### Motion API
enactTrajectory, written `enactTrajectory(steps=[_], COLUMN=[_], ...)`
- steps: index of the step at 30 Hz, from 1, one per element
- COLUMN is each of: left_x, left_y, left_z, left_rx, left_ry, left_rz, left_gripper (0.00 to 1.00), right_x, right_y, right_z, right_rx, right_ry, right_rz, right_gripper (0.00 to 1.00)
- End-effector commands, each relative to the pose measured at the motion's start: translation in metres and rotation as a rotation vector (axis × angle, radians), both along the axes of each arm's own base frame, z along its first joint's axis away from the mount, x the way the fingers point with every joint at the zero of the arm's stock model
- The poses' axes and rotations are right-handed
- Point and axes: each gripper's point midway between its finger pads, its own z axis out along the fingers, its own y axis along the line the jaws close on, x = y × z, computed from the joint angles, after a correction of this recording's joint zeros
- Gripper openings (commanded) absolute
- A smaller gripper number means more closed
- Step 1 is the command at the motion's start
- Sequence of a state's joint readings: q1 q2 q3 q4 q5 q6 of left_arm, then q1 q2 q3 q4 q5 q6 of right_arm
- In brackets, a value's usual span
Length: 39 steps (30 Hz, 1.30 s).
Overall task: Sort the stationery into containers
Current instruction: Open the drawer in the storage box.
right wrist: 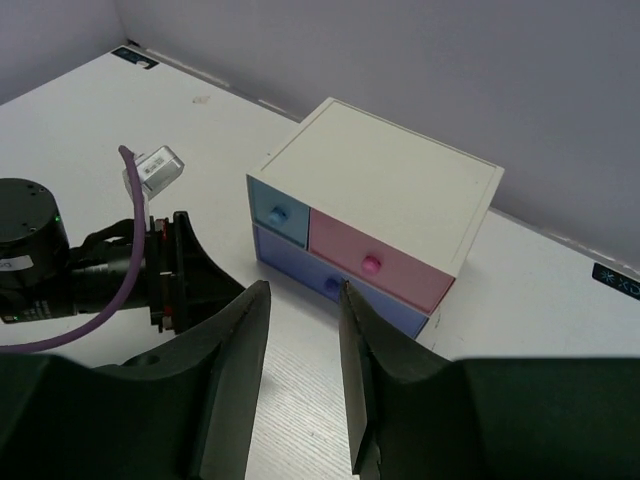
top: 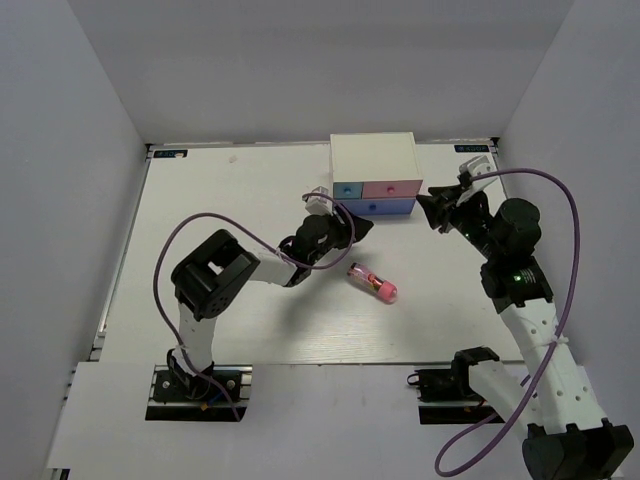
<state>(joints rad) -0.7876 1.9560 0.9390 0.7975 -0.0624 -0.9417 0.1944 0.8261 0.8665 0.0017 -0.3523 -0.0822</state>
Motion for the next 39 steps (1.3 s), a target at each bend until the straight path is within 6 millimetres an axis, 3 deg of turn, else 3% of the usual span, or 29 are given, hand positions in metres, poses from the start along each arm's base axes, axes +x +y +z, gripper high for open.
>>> enactTrajectory(steps=[1, 12, 15, 16, 22, 23, 24, 26, 30, 39], left_x=[0.024, 0.052, 0.062, 0.062, 0.072, 0.070, 0.069, 0.076, 0.077, 0.083], left_y=[-0.001, 0.001, -0.003, -0.004, -0.009, -0.016, -0.016, -0.017, -0.025, -0.029], left_z=[0.012, -0.019, -0.017, -0.029, -0.032, -0.024, -0.032, -0.032, -0.022, -0.035], left_rx=[-0.071, -0.124, -0.162, -0.161, -0.221, -0.241, -0.228, -0.242, -0.294, -0.276], left_ry=[0.022, 0.051, 0.035, 0.053, 0.037, 0.025, 0.033, 0.020, -0.020, -0.019], left_rz=[0.125, 0.262, 0.285, 0.288, 0.332, 0.320, 0.321, 0.341, 0.369, 0.425], left_gripper=[0.66, 0.60, 0.59, 0.59, 0.57, 0.57, 0.56, 0.56, 0.54, 0.53], right_x=[-0.001, -0.002, -0.002, -0.001, -0.003, -0.004, -0.004, -0.005, -0.004, -0.008], right_y=[-0.010, -0.022, -0.024, -0.025, -0.030, -0.029, -0.030, -0.030, -0.033, -0.037], right_z=[0.002, 0.009, 0.010, 0.010, 0.014, 0.014, 0.016, 0.017, 0.017, 0.023], right_rx=[0.018, 0.044, 0.048, 0.051, 0.057, 0.059, 0.060, 0.064, 0.063, 0.074], right_ry=[-0.021, -0.057, -0.062, -0.064, -0.083, -0.082, -0.090, -0.094, -0.097, -0.121], right_rz=[-0.053, -0.119, -0.136, -0.141, -0.163, -0.160, -0.166, -0.164, -0.186, -0.204], right_gripper=[0.40, 0.40, 0.40, 0.40, 0.40, 0.40, 0.40, 0.40, 0.40, 0.40])
